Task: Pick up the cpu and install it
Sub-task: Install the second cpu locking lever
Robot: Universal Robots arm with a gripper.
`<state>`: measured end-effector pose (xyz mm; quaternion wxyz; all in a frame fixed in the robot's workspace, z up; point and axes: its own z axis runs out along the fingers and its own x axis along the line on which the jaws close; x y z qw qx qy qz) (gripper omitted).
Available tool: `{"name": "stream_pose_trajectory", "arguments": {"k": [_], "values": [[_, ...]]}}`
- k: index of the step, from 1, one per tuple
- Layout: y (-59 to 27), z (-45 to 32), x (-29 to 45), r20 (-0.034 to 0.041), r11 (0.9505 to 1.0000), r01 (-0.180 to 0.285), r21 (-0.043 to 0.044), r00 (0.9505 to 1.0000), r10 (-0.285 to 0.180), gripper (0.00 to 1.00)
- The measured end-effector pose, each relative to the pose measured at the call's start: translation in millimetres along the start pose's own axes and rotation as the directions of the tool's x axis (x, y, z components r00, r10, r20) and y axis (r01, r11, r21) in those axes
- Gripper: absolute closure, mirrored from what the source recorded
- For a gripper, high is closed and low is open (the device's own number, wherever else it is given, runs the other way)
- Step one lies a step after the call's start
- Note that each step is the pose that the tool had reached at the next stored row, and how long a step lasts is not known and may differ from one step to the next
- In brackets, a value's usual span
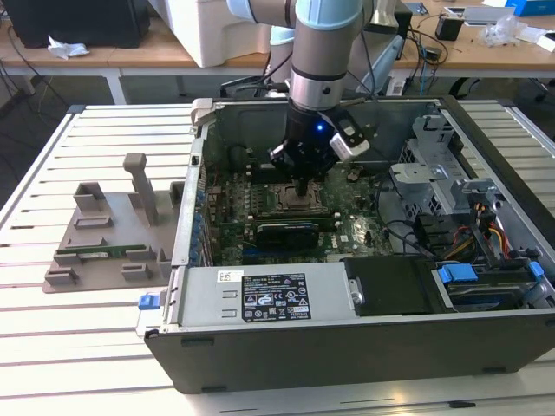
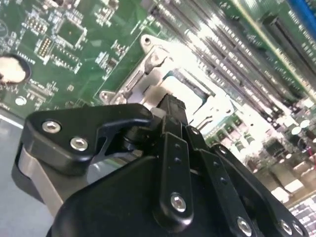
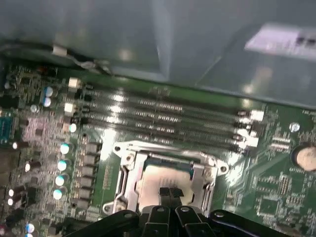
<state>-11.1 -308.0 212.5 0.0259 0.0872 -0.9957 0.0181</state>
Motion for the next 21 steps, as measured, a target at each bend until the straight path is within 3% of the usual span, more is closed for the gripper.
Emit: {"name": "stream_pose_trajectory", "arguments": {"k": [2,3,5,7,10,14,21], "values": [[0.3,-7.1,0.2,0.0000,1.0000,0.000,0.0002,1.0000,0.000,0.89],[0.0,-16.4,0.8,-0.0001,1.0000,0.000,0.0003,1.0000,0.000,0.89],[-0.3,-25.8,1.3,0.0000,1.0000,0.000,0.0004,1.0000,0.000,0.89],[-0.8,-42.3,2.2,-0.0001,1.0000,0.000,0.0010,1.0000,0.000,0.89],[-1.2,-55.8,3.0,-0.0001,1.0000,0.000,0.0010,1.0000,0.000,0.89],[-1.5,-65.0,3.5,-0.0001,1.0000,0.000,0.0011,1.0000,0.000,0.89],[-1.5,-65.9,3.5,-0.0002,1.0000,0.000,0.0011,1.0000,0.000,0.89]]}}
